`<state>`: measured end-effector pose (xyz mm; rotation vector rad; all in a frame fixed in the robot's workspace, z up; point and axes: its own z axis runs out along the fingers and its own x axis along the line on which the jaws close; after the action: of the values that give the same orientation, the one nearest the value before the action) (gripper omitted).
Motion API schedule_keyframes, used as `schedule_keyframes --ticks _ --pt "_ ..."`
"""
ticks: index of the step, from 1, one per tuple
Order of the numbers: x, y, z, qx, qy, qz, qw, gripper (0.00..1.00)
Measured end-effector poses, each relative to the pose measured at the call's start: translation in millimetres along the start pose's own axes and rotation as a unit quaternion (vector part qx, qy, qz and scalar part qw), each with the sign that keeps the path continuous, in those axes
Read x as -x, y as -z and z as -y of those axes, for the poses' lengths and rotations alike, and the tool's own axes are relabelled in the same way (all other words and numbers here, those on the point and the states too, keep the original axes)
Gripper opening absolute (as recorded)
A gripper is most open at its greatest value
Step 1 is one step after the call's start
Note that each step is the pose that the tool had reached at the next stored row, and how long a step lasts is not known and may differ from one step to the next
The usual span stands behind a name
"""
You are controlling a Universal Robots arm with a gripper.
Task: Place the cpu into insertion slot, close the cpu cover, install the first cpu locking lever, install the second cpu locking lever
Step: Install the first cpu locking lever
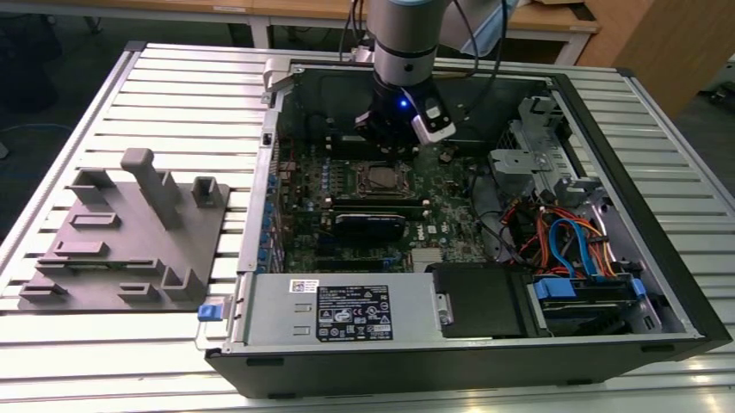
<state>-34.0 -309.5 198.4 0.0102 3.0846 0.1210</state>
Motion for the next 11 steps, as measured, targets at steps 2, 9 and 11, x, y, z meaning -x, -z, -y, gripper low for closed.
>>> schedule_keyframes --ticks 2,9,11 --pt "0.0 2.2 0.0 -0.0004 0.000 -0.0003 1.00000 0.10" --pt "-0.1 1.9 0.1 -0.0097 0.000 -0.0003 0.99995 0.10" --pt "-0.1 0.1 0.2 -0.0113 0.001 -0.0004 0.99994 0.10"
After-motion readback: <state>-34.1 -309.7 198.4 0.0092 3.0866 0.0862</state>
